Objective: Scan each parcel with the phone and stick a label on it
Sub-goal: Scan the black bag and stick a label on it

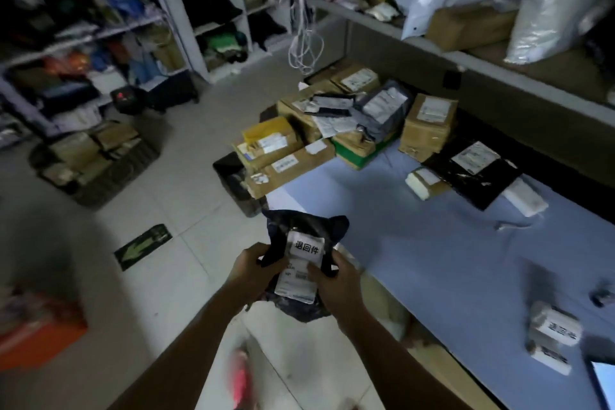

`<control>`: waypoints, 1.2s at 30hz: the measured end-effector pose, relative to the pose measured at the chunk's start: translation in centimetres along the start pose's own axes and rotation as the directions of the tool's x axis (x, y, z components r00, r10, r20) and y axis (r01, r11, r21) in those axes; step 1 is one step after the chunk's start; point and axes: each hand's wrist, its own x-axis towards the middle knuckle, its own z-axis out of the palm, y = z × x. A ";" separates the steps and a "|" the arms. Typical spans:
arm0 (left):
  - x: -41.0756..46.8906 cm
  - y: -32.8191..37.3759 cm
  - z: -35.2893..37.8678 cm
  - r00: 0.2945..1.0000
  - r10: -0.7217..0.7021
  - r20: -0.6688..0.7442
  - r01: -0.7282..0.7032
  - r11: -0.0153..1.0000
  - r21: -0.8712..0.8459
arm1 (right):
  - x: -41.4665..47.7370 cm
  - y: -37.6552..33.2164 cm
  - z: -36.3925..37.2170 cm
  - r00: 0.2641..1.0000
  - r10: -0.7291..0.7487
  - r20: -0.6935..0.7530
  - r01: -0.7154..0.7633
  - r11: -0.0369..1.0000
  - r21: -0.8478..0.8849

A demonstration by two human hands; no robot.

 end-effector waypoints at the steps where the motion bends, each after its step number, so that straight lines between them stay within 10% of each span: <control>1: 0.3 -1.3 -2.2 1.000 -0.014 -0.024 0.014 1.000 -0.024 | 0.5 -0.8 2.6 1.000 0.004 0.028 -0.003 0.999 -0.038; 17: 14.7 -17.2 -30.9 0.983 -0.162 -0.090 0.151 0.981 -0.124 | 11.4 -9.2 36.7 0.963 0.174 0.205 -0.132 0.970 -0.202; 36: 60.0 -7.4 -39.2 0.947 -0.162 0.276 0.133 0.984 0.122 | 50.0 -16.9 48.0 0.898 0.421 -0.128 -0.414 0.907 0.084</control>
